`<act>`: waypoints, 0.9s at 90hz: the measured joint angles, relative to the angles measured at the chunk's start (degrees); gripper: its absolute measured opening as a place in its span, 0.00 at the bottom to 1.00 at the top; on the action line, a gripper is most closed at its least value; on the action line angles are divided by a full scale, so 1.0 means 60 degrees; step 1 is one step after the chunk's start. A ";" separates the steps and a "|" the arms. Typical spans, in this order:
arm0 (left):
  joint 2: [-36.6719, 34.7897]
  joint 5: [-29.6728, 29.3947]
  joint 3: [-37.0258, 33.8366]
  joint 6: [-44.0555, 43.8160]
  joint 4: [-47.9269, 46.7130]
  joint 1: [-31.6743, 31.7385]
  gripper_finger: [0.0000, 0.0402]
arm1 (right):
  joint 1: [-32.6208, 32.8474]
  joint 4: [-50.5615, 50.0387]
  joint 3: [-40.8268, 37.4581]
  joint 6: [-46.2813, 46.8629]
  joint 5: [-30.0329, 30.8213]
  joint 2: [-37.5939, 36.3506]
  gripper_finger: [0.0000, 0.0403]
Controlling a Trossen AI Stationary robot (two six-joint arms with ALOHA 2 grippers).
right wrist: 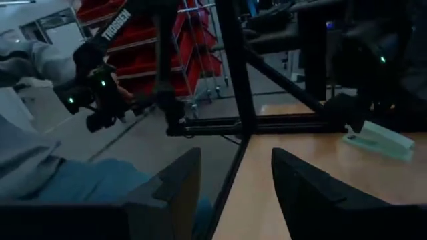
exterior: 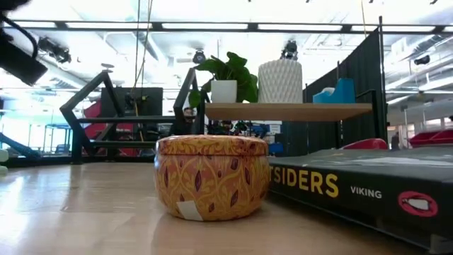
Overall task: Stock shelves
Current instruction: Put the green stapler under the shelf
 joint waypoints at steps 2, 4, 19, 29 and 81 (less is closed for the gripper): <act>0.0055 0.0034 -0.0017 0.0007 0.0007 0.0043 0.62 | 0.0000 0.0004 0.0000 0.0000 -0.0003 0.0000 0.38; 0.0158 0.0036 -0.0023 0.0022 0.0010 0.0067 0.61 | -0.0002 0.0005 0.0000 0.0000 0.0001 0.0000 0.38; 0.0865 0.0196 -0.0059 0.0058 0.0115 0.0248 0.53 | 0.0057 -0.0007 0.0000 0.0040 0.0010 0.0000 0.38; 0.1316 0.0729 -0.0183 0.0209 0.0456 0.0299 0.51 | 0.0127 -0.0046 0.0000 0.0047 0.0013 -0.0004 0.38; 0.1642 0.0822 0.0592 0.0497 0.2158 0.0555 0.24 | 0.0368 -0.0242 0.0000 -0.0287 0.0056 -0.0007 0.38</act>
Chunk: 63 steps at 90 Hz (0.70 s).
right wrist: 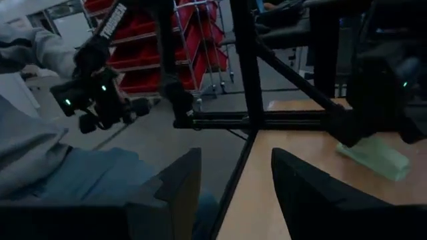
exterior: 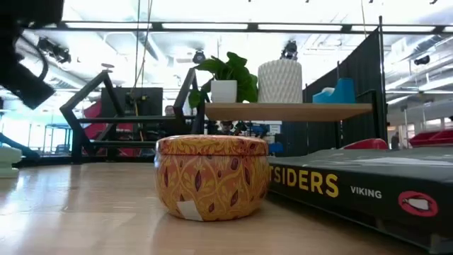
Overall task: Stock shelves
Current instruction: Put the green stapler under the shelf
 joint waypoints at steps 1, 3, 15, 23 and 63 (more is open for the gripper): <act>-0.0002 -0.0064 0.0077 0.0026 -0.0014 0.0021 0.24 | 0.0000 -0.0029 0.0000 -0.0015 0.0038 0.0000 0.38; -0.0012 -0.0211 0.0254 0.0096 -0.0067 0.0070 0.24 | 0.0000 -0.0102 -0.0003 -0.0032 0.0142 0.0000 0.38; -0.0033 -0.1386 0.1569 0.0580 -0.0369 0.0373 0.24 | 0.0000 -0.0526 -0.0003 -0.0072 0.1461 -0.0054 0.38; -0.0033 -0.2308 0.2517 0.0944 -0.0482 0.0658 0.24 | 0.0025 -0.0947 -0.0007 -0.0065 0.2250 -0.0218 0.38; 0.2740 -0.3458 0.6815 0.4638 0.0657 0.3171 0.24 | 0.1481 -0.3326 -0.0007 -0.0160 0.5300 -0.2337 0.38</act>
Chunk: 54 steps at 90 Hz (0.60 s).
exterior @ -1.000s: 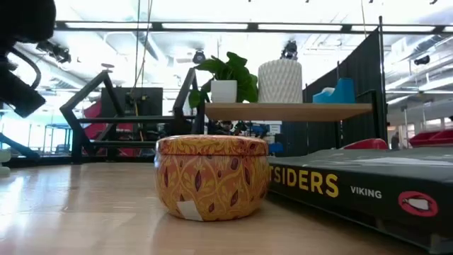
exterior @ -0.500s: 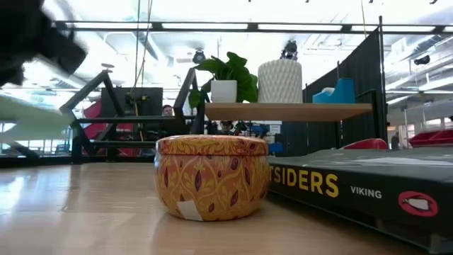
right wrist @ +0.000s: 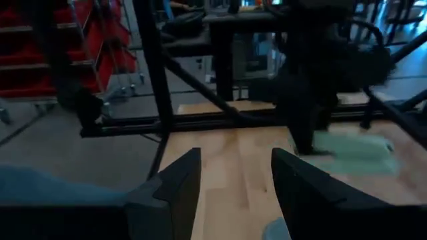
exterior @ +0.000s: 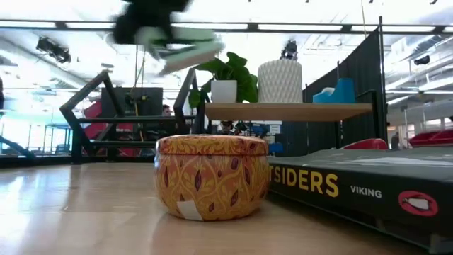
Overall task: Stock shelves
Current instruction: Put the green stapler under the shelf
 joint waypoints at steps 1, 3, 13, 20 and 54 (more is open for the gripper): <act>0.0162 0.0030 0.0147 0.0139 0.0051 0.0052 0.24 | 0.0056 -0.0065 0.0000 0.0011 0.0077 -0.0041 0.38; 0.0490 0.0087 0.0452 0.0397 0.0152 0.0143 0.24 | 0.0181 -0.0203 0.0000 0.0053 0.0255 -0.0119 0.38; 0.2295 0.0435 0.2197 0.1452 0.0564 0.0487 0.24 | 0.0888 -0.0776 0.0000 0.0416 0.1369 -0.0345 0.38; 0.3555 0.0681 0.3532 0.1878 0.0605 0.0675 0.24 | 0.1373 -0.1085 0.0000 0.0771 0.2233 -0.0370 0.38; 0.7373 0.2241 0.7193 0.1526 0.0649 0.1391 0.32 | 0.2763 -0.1532 0.0000 0.2067 0.3937 -0.0355 0.38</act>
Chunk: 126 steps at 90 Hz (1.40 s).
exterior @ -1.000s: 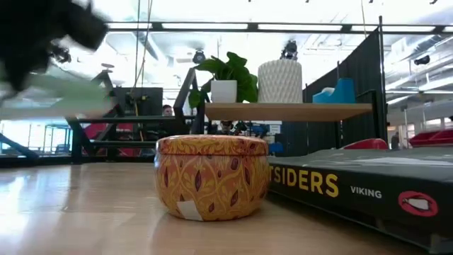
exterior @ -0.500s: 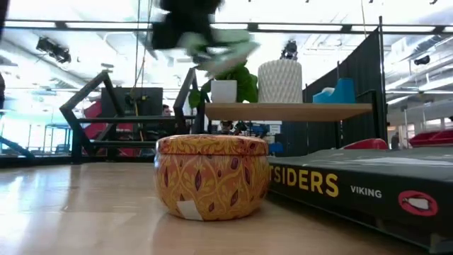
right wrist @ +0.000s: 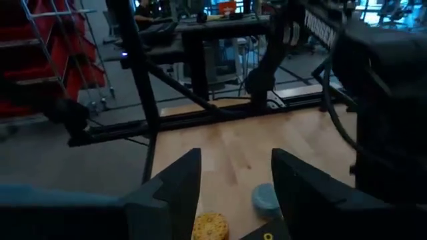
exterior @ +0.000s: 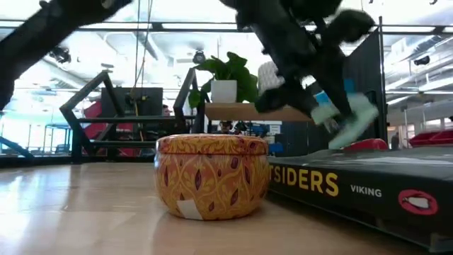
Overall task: Stock shelves
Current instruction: Put the green stapler under the shelf
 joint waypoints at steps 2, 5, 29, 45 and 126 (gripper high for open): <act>0.0076 0.0006 0.0010 -0.0031 0.0072 0.0007 0.32 | 0.0026 0.0000 0.0000 0.0001 0.0025 0.0000 0.38; 0.0156 0.0008 0.0014 -0.0153 0.0216 0.0025 0.32 | 0.0059 0.0000 0.0000 0.0013 0.0035 0.0004 0.38; 0.0283 0.0018 0.0022 -0.0425 0.1774 0.0073 0.34 | 0.0076 -0.0892 0.0000 0.1140 0.0066 0.0007 0.38; 0.0283 0.0707 0.0025 -0.0004 0.2794 0.0121 0.40 | 0.0080 -0.1921 0.0000 0.2637 -0.0158 0.0022 0.38; 0.0469 0.0798 0.0032 0.3201 0.2696 -0.0430 0.39 | -0.0139 -0.7595 0.0000 1.2867 -0.7327 0.3661 0.33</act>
